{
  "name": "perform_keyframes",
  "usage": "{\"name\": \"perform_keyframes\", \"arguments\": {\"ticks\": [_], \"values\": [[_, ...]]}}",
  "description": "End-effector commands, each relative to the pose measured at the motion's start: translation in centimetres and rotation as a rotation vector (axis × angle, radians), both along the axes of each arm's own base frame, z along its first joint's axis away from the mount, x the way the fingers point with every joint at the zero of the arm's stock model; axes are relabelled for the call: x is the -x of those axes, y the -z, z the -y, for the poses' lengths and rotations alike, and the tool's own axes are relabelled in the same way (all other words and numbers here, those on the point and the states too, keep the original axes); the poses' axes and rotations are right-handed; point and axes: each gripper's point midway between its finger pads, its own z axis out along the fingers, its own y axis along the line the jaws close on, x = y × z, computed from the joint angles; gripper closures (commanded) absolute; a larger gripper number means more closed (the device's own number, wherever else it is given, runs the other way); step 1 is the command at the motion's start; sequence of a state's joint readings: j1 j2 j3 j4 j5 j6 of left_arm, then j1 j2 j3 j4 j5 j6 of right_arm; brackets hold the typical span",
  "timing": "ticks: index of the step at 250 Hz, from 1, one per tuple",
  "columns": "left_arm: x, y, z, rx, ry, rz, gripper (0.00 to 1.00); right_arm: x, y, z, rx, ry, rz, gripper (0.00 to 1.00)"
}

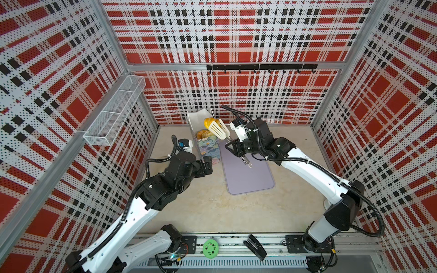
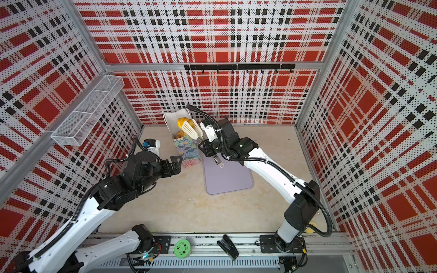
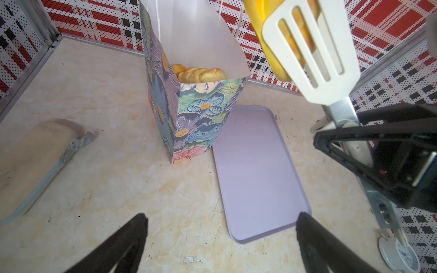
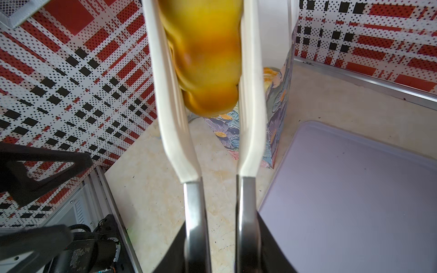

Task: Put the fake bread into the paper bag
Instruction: 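Lower the striped roll over the bag opening and open the tongs with the right gripper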

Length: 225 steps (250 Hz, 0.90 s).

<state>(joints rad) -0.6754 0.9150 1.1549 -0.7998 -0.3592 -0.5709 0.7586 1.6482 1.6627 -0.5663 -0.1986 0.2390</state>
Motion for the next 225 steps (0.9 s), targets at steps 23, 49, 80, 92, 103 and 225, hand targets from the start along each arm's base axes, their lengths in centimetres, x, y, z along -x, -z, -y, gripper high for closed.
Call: {"name": "perform_keyframes", "arguments": {"ticks": [23,49,80,92,103,225], "values": [[0.2,-0.4,-1.2,0.007,-0.01,0.006,0.01,-1.2,-3.7,-2.5,-0.098,-0.014,0.066,0.64],[0.3,0.1,-1.8,0.013,-0.023,-0.006,0.01,-1.8,-3.7,-3.3,-0.1,-0.01,0.06,0.64],[0.4,0.3,-2.7,0.029,-0.044,-0.005,0.0,-2.7,-3.6,-3.9,-0.087,0.005,0.057,0.63],[0.6,0.3,-3.1,0.04,-0.051,-0.004,0.01,-3.1,-3.5,-4.2,-0.08,0.008,0.054,0.63],[0.6,0.4,-3.3,0.047,-0.053,-0.005,0.01,-3.4,-3.4,-4.4,-0.076,0.007,0.053,0.63],[1.1,2.1,-4.4,0.072,-0.068,-0.048,0.01,-6.3,-1.3,-5.7,0.014,0.051,0.048,0.58]]}}
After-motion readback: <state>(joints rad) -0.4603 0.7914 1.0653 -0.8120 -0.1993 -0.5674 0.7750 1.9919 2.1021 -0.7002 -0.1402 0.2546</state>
